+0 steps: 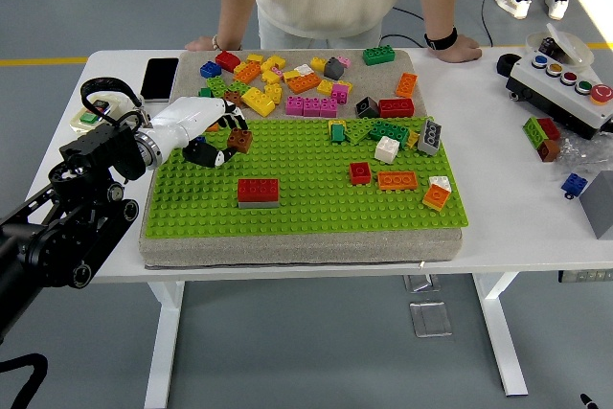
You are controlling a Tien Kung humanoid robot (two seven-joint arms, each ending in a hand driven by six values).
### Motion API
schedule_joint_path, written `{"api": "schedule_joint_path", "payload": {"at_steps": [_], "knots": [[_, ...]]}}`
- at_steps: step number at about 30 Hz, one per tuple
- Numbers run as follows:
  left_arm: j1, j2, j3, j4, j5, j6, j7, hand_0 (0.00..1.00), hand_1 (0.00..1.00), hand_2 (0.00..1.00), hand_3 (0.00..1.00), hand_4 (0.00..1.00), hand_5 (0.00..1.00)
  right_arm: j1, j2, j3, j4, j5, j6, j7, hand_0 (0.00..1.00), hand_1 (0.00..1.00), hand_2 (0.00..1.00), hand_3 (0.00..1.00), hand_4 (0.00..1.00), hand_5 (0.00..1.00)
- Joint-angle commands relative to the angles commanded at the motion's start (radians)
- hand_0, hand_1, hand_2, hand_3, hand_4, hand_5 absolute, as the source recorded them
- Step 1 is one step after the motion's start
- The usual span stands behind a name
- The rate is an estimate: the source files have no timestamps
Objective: Pick up the brick,pile it on top of brick,press brick,pick up the brick,pile it on top of brick,press brick
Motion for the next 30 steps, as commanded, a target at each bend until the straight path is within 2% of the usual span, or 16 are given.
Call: {"api": "schedule_joint_path", "payload": {"at_steps": [12, 16, 24, 30], "knots": [[0.074, 0.022, -0.017, -0.141, 0.001, -0.035, 0.047, 0.668, 0.628, 0.595, 0.543, 0.434, 0.002, -0.004, -0.006, 0.014, 0.000, 0.000, -0.002, 0.005, 0.754, 0.676, 0.725, 0.735, 0.998, 0.644], [0.112, 0.028, -0.016, -0.197, 0.006, -0.046, 0.072, 0.667, 0.625, 0.595, 0.543, 0.426, 0.002, -0.007, -0.010, 0.020, 0.000, 0.001, 0.000, 0.007, 0.753, 0.676, 0.725, 0.737, 0.998, 0.644], [0.151, 0.023, -0.014, -0.250, 0.012, -0.066, 0.100, 0.668, 0.623, 0.595, 0.543, 0.422, 0.002, -0.008, -0.015, 0.025, 0.000, 0.003, 0.002, 0.012, 0.754, 0.676, 0.725, 0.736, 0.998, 0.644], [0.161, 0.011, -0.018, -0.265, 0.015, -0.077, 0.118, 0.667, 0.623, 0.595, 0.545, 0.428, 0.002, -0.010, -0.019, 0.029, 0.000, 0.003, 0.001, 0.012, 0.754, 0.676, 0.725, 0.736, 0.998, 0.644]]}}
